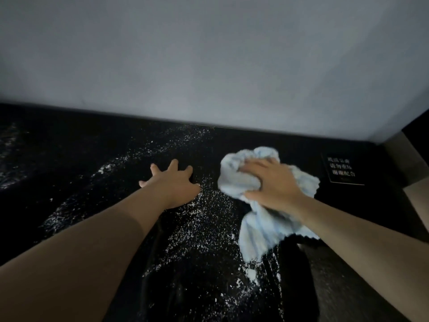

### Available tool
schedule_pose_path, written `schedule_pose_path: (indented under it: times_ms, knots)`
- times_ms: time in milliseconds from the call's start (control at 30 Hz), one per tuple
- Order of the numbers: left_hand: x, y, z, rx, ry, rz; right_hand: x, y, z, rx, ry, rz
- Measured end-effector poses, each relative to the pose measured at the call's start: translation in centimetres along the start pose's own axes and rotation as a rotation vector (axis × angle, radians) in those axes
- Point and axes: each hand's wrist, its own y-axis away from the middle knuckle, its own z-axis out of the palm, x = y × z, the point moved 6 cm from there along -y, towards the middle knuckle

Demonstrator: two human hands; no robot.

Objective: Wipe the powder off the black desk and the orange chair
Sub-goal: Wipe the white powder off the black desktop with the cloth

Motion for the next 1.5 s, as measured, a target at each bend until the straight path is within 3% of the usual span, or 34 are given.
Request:
schedule_pose_path:
  times_ms: [67, 133, 200, 267, 333, 433, 567, 633, 700, 800, 867, 1033, 1133, 1200, 1300, 1400, 1500]
  knots:
    - [0.3, 0.3, 0.1, -0.012, -0.023, 0.019, -0.7, 0.3, -0.6, -0.019, -0.185, -0.097]
    - [0.5, 0.4, 0.0, -0.019, -0.040, 0.030, 1.5, -1.8, -2.8, 0.120, -0.269, -0.003]
    - [0.3, 0.2, 0.1, -0.020, -0.039, 0.029, 4.1, -4.7, -3.7, 0.162, -0.200, 0.146]
    - [0.2, -0.1, 0.2, -0.026, -0.059, 0.051, 5.5, -6.4, -1.9, 0.000, -0.053, 0.279]
    - [0.2, -0.2, 0.2, -0.028, -0.078, 0.064, 5.1, -6.0, -0.4, -0.026, 0.038, 0.330]
    - [0.1, 0.4, 0.0, -0.030, -0.065, 0.041, 1.6, -2.6, -0.1, 0.043, 0.074, 0.157]
    - [0.2, 0.7, -0.1, -0.054, -0.088, 0.046, -1.3, 1.0, -0.6, -0.088, -0.167, -0.131]
    - [0.2, 0.6, -0.1, -0.072, -0.095, 0.043, 0.5, -1.1, -2.8, -0.004, -0.288, -0.084]
    - [0.2, 0.6, -0.1, -0.075, -0.107, 0.048, 4.4, -4.8, -4.5, 0.068, -0.321, 0.106]
    - [0.2, 0.5, -0.1, -0.072, -0.111, 0.056, 8.4, -8.4, -2.6, -0.072, -0.077, 0.365]
    - [0.1, 0.4, -0.2, -0.068, -0.109, 0.056, 8.6, -8.9, -1.2, -0.046, 0.012, 0.417]
    - [0.1, 0.2, -0.1, -0.066, -0.093, 0.056, 4.2, -4.1, -1.2, 0.098, 0.075, 0.264]
    - [-0.1, 0.2, 0.0, -0.057, -0.094, 0.059, 0.6, 0.2, -0.1, -0.040, -0.073, 0.036]
    - [0.0, 0.1, 0.0, -0.044, -0.104, 0.065, 0.7, 0.5, -1.5, -0.051, -0.246, -0.012]
    - [-0.1, 0.1, -0.1, -0.019, -0.108, 0.059, 4.5, -2.1, -3.9, 0.100, -0.135, 0.148]
    - [0.0, 0.3, 0.0, -0.002, -0.101, 0.054, 6.4, -2.5, -1.1, -0.067, 0.051, 0.366]
    - [0.0, 0.7, -0.1, 0.014, -0.085, 0.047, 4.7, -0.2, 0.9, -0.051, 0.128, 0.325]
